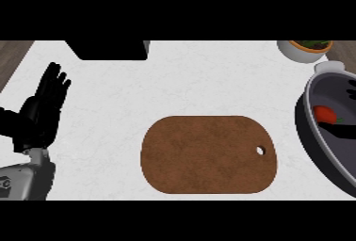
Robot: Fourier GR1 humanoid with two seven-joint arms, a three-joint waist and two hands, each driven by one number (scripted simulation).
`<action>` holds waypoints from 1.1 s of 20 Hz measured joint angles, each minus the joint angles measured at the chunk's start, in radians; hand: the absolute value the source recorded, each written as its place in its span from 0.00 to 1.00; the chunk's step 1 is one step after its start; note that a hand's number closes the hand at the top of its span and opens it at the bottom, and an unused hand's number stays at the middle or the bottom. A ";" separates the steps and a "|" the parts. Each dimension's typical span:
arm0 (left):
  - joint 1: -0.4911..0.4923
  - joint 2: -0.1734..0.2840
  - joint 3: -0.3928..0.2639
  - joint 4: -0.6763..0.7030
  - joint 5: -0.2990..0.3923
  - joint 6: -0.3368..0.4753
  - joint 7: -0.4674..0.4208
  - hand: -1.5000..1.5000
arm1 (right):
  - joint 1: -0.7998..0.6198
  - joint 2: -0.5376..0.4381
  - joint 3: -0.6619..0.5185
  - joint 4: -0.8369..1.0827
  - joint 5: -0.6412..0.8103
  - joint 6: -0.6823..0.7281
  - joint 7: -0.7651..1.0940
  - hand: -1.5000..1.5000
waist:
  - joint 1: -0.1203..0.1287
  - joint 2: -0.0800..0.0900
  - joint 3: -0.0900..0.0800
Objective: Pick the bell pepper from the cutting board and place it in the pot
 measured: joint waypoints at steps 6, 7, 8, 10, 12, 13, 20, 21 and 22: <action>-0.003 0.002 0.010 0.001 0.002 -0.005 -0.001 0.50 | -0.043 -0.030 -0.115 0.072 -0.192 0.102 -0.068 0.00 | -0.006 -0.001 -0.001; -0.007 0.004 0.010 -0.008 0.000 0.001 0.014 0.50 | -0.044 -0.047 -0.139 0.087 -0.223 0.127 -0.070 0.00 | -0.006 -0.002 -0.001; -0.010 0.007 0.014 -0.009 0.001 0.000 0.017 0.50 | -0.046 -0.062 -0.157 0.096 -0.252 0.148 -0.070 0.00 | -0.007 -0.002 -0.001; -0.001 -0.005 0.005 -0.021 -0.010 0.008 0.020 0.50 | -0.029 -0.106 -0.189 0.119 -0.298 0.192 -0.083 0.00 | -0.008 -0.002 -0.001; -0.003 -0.001 0.011 -0.021 -0.006 0.002 0.024 0.50 | -0.009 -0.148 -0.212 0.157 -0.337 0.236 -0.108 0.00 | -0.008 -0.002 -0.001; -0.011 0.002 0.017 -0.013 -0.003 -0.001 0.024 0.50 | 0.001 -0.175 -0.226 0.184 -0.353 0.262 -0.126 0.00 | -0.008 -0.001 -0.001; -0.007 0.007 0.029 -0.022 0.006 -0.019 0.027 0.50 | 0.049 -0.362 -0.261 0.396 -0.408 0.414 -0.252 0.00 | -0.003 0.000 0.000; 0.001 -0.001 0.025 -0.019 0.001 -0.018 0.018 0.50 | 0.055 -0.385 -0.260 0.425 -0.408 0.428 -0.271 0.00 | -0.002 0.001 0.000; 0.011 0.001 0.027 -0.025 0.005 -0.026 0.017 0.50 | 0.067 -0.400 -0.259 0.444 -0.411 0.435 -0.286 0.00 | -0.002 0.000 0.000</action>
